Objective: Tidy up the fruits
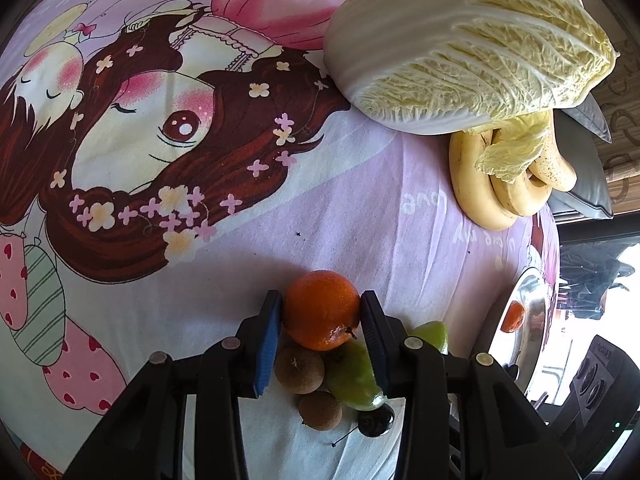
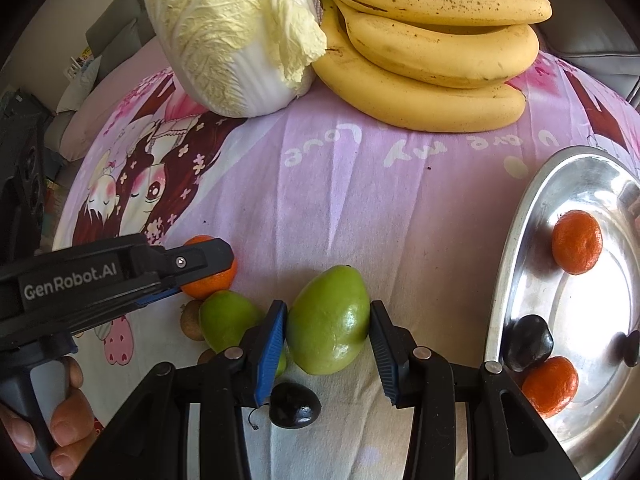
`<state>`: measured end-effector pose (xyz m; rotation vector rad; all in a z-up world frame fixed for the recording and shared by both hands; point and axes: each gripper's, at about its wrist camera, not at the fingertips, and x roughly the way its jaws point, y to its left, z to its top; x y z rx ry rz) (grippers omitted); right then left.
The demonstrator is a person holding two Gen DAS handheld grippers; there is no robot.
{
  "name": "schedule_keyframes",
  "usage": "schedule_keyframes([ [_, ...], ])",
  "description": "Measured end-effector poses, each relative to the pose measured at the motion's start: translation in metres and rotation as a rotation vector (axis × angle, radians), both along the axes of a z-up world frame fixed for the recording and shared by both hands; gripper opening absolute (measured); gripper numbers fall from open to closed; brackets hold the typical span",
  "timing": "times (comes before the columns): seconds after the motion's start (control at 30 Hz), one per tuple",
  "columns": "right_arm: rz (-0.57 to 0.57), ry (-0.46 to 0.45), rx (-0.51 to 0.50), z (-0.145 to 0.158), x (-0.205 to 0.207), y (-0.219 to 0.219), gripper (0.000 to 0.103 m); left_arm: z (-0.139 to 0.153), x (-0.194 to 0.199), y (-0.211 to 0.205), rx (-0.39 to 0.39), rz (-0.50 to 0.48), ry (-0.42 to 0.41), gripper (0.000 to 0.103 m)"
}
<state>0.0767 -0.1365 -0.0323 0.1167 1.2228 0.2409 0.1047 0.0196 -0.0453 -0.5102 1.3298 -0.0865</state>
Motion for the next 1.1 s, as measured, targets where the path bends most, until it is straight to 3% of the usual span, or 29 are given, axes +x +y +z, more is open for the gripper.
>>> schedule_keyframes([
  [0.57, -0.008, -0.002, 0.009, 0.003, -0.002, -0.001, 0.044, 0.007, -0.001, -0.001, 0.016, 0.004, -0.020, 0.040],
  [1.1, -0.020, -0.079, 0.055, 0.036, -0.012, -0.009, 0.044, 0.039, -0.014, 0.010, -0.003, 0.001, -0.086, 0.040],
])
